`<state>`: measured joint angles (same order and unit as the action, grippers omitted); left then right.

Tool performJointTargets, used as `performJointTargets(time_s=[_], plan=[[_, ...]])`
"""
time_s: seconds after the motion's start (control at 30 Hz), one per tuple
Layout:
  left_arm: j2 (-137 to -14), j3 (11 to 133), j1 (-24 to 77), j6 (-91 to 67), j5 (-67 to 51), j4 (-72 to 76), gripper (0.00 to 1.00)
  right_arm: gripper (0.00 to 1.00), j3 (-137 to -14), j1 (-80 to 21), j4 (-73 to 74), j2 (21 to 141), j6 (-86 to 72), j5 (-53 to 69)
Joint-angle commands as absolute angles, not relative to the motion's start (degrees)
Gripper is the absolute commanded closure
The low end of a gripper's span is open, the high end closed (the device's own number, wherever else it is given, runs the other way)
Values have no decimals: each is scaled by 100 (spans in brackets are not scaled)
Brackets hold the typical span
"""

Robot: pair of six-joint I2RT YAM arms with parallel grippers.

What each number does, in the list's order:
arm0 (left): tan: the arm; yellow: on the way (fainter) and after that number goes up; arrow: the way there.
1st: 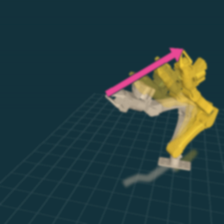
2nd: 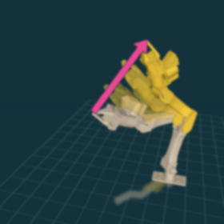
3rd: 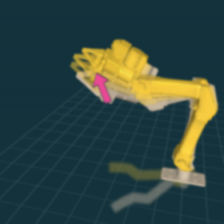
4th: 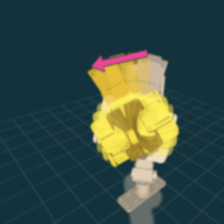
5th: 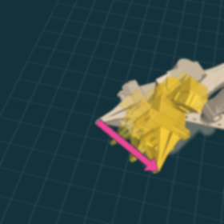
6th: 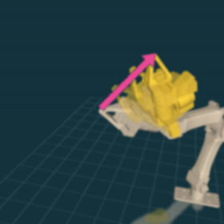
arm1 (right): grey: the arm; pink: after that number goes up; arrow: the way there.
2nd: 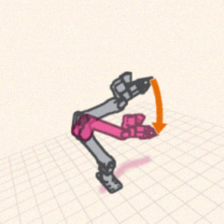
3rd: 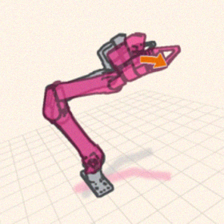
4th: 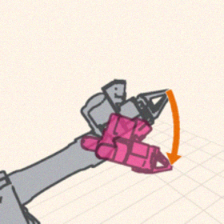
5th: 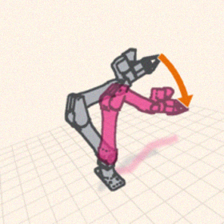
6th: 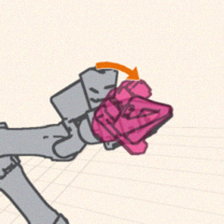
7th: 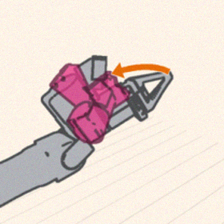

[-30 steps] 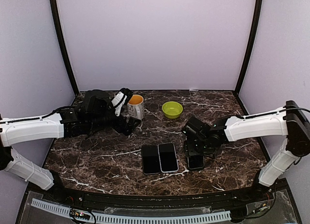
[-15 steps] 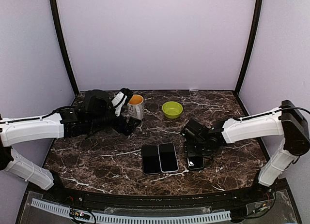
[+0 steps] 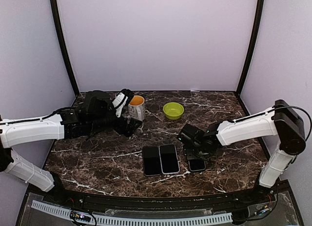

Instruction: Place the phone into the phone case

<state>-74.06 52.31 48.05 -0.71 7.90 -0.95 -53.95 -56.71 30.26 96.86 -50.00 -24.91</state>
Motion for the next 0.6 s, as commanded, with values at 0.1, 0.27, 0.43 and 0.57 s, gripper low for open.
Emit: performJointTargets(time_s=[0.1, 0.27, 0.43, 0.57], plan=[[-7245, 5186, 4815, -97, 705, -75, 1, 19, -5400, -5677, 3442, 9912, -4870, -2750], [-7236, 5181, 4814, -82, 717, -79, 1, 14, -5457, -5678, 3527, 9957, -4852, -2785], [-7245, 5177, 4810, -70, 710, -75, 1, 14, -5626, -5696, 3797, 9862, -4811, -2852], [-7248, 5175, 4813, -70, 652, -78, 1, 18, -6109, -5894, 4417, 9827, -4822, -3207]])
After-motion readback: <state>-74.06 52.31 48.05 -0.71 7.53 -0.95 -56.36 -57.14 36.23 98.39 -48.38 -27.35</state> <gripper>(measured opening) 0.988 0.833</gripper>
